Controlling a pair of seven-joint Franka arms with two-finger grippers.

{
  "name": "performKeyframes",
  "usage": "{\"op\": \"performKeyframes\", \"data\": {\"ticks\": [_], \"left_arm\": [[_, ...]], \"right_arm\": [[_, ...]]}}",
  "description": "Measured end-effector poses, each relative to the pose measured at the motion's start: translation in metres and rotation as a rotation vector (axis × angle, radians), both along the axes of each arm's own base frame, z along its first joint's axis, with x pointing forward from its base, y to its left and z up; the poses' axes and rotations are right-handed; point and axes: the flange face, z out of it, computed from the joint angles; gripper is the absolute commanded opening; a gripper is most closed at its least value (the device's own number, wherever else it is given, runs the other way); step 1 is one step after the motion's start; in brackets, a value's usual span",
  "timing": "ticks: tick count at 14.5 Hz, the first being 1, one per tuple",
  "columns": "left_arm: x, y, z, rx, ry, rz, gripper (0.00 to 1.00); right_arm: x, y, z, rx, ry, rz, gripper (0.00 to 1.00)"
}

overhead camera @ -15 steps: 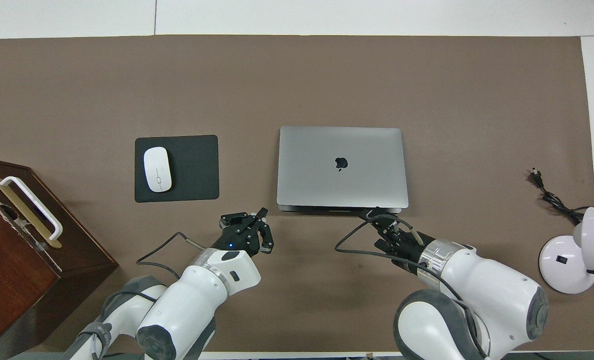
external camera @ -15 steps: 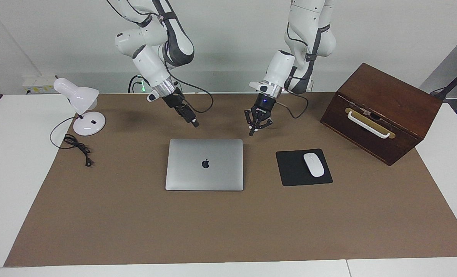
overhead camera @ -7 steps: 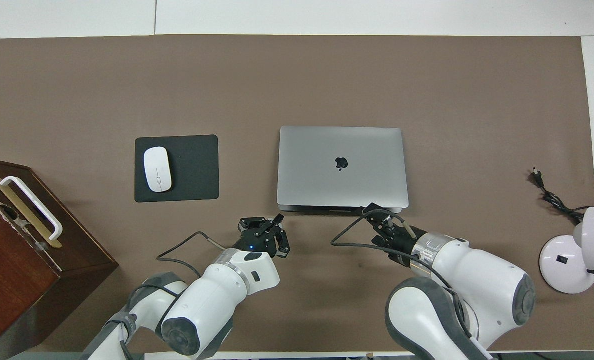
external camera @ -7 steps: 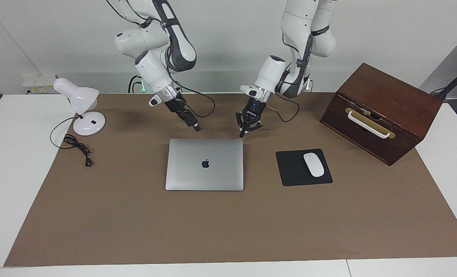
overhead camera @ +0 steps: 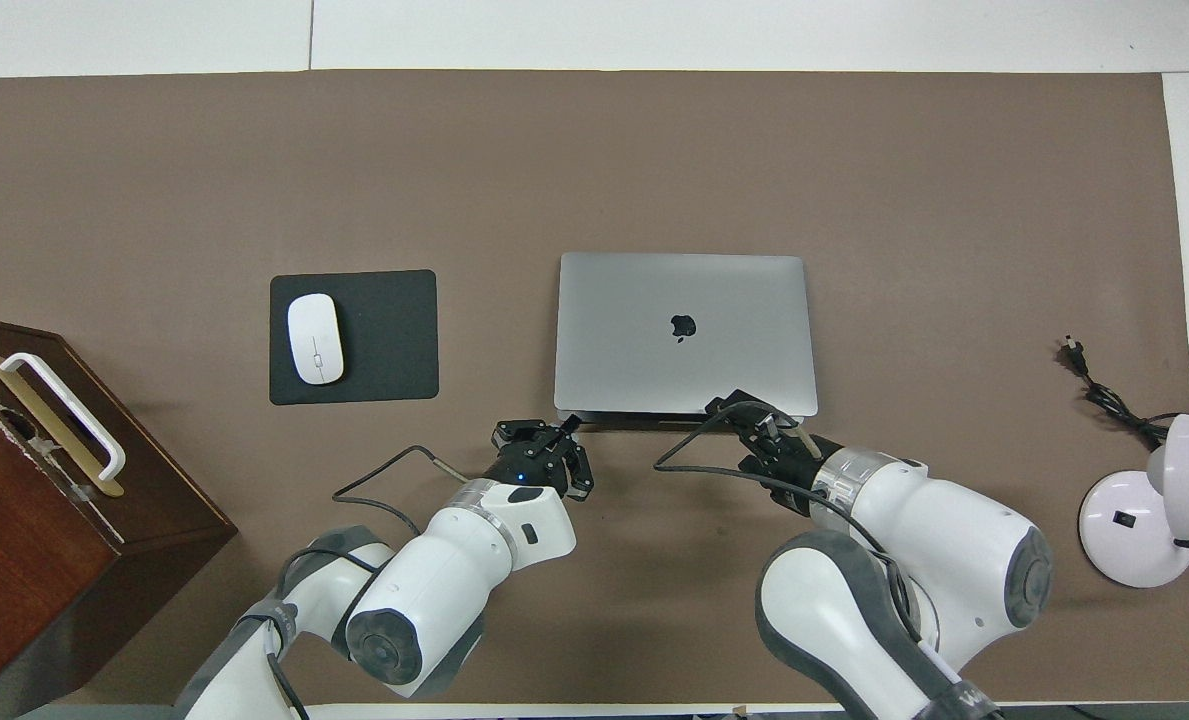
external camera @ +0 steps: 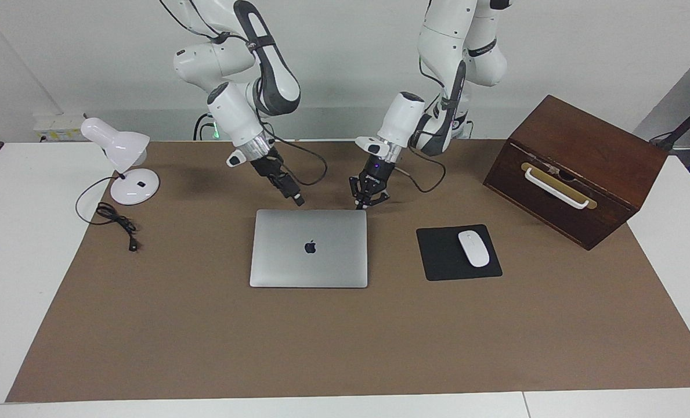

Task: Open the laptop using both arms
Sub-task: 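Hold the laptop base with the left gripper while the right gripper catches the lid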

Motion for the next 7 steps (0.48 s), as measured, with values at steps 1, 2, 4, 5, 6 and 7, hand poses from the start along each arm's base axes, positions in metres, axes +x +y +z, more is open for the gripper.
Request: {"op": "performKeyframes", "data": {"ticks": [1,2,4,5,6,7], "left_arm": [[0.001,0.000,0.001,0.001,-0.004,-0.001,0.00],[0.003,0.000,0.001,0.003,-0.007,-0.003,0.00],[0.007,-0.001,0.000,0.008,-0.014,-0.008,0.00],[0.009,-0.002,-0.001,0.010,-0.016,-0.009,0.00],[0.011,-0.003,-0.002,0.012,-0.017,-0.010,0.00],[0.013,-0.004,-0.004,0.014,-0.017,-0.012,0.00]], "right_arm": [[0.003,0.001,0.000,-0.001,-0.005,0.003,1.00],[0.006,0.001,0.001,0.000,-0.009,0.003,1.00],[0.013,0.000,0.003,0.003,-0.015,-0.003,1.00],[0.017,0.001,0.004,0.004,-0.020,-0.002,1.00],[0.020,0.001,0.004,0.004,-0.023,-0.001,1.00],[0.022,0.001,0.005,0.005,-0.026,-0.001,1.00]]}}
